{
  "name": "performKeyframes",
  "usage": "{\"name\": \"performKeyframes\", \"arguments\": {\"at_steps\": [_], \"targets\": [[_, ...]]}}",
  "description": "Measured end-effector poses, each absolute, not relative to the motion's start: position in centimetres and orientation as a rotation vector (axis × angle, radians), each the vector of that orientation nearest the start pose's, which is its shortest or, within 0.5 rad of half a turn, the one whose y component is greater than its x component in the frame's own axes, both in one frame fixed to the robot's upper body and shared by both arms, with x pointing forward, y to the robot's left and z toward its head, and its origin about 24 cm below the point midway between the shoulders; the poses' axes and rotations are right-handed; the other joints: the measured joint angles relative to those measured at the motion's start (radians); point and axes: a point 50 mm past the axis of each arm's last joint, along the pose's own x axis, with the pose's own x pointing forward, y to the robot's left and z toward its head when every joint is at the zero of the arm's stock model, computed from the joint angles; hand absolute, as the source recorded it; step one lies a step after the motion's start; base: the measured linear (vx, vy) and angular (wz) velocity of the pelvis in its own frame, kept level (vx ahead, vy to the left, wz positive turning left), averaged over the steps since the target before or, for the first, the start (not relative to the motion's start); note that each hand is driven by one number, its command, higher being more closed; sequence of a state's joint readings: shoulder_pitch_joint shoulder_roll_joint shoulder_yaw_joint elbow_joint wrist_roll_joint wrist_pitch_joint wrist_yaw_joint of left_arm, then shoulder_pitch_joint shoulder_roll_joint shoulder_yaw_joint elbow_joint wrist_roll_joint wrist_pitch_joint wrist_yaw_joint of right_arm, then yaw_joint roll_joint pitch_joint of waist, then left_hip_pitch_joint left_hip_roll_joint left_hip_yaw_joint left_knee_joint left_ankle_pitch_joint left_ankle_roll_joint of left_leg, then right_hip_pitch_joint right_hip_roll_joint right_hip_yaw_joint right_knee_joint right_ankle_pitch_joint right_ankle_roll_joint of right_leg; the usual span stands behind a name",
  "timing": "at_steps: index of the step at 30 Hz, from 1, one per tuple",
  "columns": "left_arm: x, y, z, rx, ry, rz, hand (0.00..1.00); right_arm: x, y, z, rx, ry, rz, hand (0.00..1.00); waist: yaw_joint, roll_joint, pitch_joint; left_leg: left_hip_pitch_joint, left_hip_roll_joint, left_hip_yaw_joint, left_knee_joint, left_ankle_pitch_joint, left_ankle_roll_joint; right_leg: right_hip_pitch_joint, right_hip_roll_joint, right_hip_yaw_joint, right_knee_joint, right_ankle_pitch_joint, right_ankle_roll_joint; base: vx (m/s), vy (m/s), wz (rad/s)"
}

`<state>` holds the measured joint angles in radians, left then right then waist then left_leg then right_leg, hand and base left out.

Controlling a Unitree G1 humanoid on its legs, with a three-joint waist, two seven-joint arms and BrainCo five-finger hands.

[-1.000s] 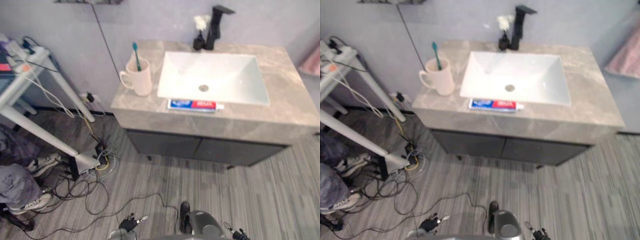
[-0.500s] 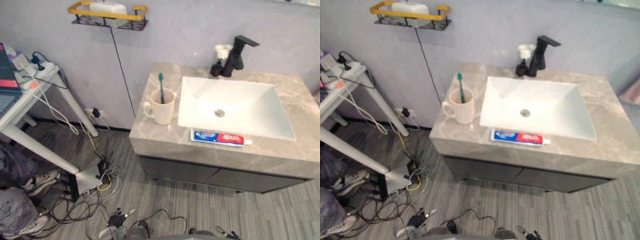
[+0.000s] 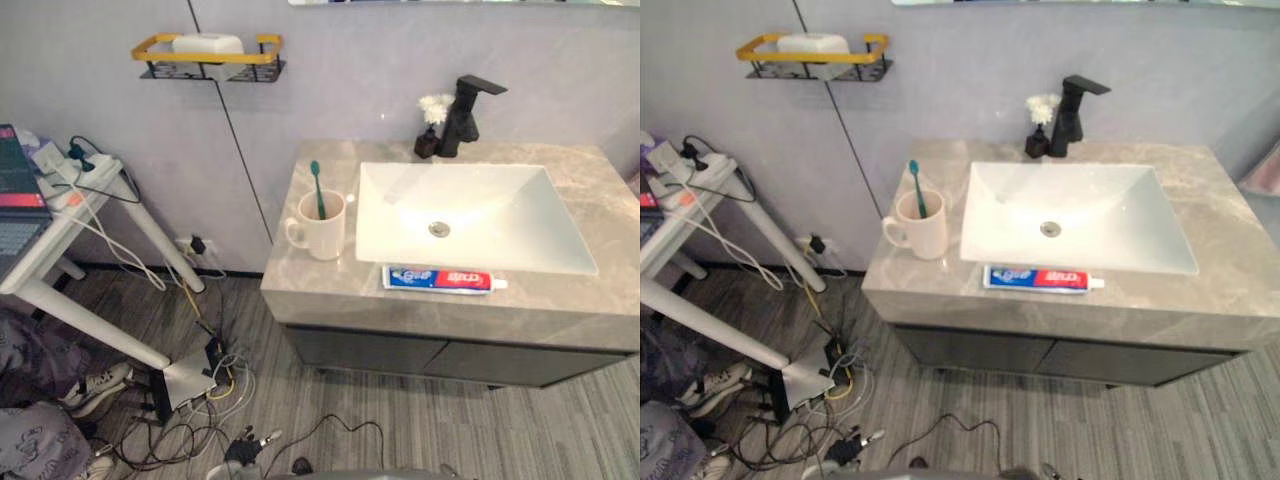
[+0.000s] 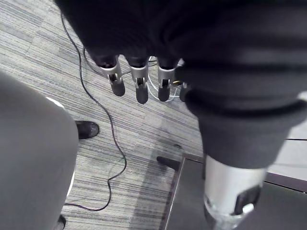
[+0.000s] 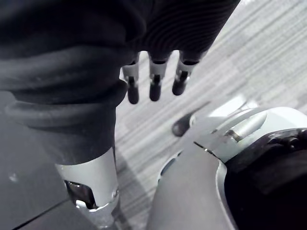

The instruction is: Organize washtable

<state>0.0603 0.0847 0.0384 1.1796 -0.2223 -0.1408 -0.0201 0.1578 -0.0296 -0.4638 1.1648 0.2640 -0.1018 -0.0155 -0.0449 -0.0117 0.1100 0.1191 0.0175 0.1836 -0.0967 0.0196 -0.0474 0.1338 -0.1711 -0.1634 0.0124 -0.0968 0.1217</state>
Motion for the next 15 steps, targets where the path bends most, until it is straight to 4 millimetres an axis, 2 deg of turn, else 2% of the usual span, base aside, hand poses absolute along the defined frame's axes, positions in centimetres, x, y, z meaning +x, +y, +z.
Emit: {"name": "performKeyframes", "arguments": {"at_steps": [1, 15], "targets": [[8.77, 19.86, -16.45, -0.121, 1.072, 0.233, 0.0, 3.42, -20.59, -17.32, 0.435, 1.142, -0.674, 0.0, 0.002, -0.043, -0.008, -0.006, -0.005, 0.006, -0.006, -0.002, 0.0, 0.009, -0.002, 0.0, -0.035, 0.014, -0.004, 0.0, 0.0, 0.0], [8.75, 20.0, -16.44, -0.117, 1.073, 0.236, 0.0, 3.71, -19.92, -17.38, 0.457, 1.139, -0.635, 0.0, 0.0, -0.051, -0.002, 0.023, -0.004, 0.012, -0.006, -0.001, 0.0, 0.038, 0.0, 0.0, -0.039, 0.023, -0.008, 0.0, -0.001, -0.01]]}}
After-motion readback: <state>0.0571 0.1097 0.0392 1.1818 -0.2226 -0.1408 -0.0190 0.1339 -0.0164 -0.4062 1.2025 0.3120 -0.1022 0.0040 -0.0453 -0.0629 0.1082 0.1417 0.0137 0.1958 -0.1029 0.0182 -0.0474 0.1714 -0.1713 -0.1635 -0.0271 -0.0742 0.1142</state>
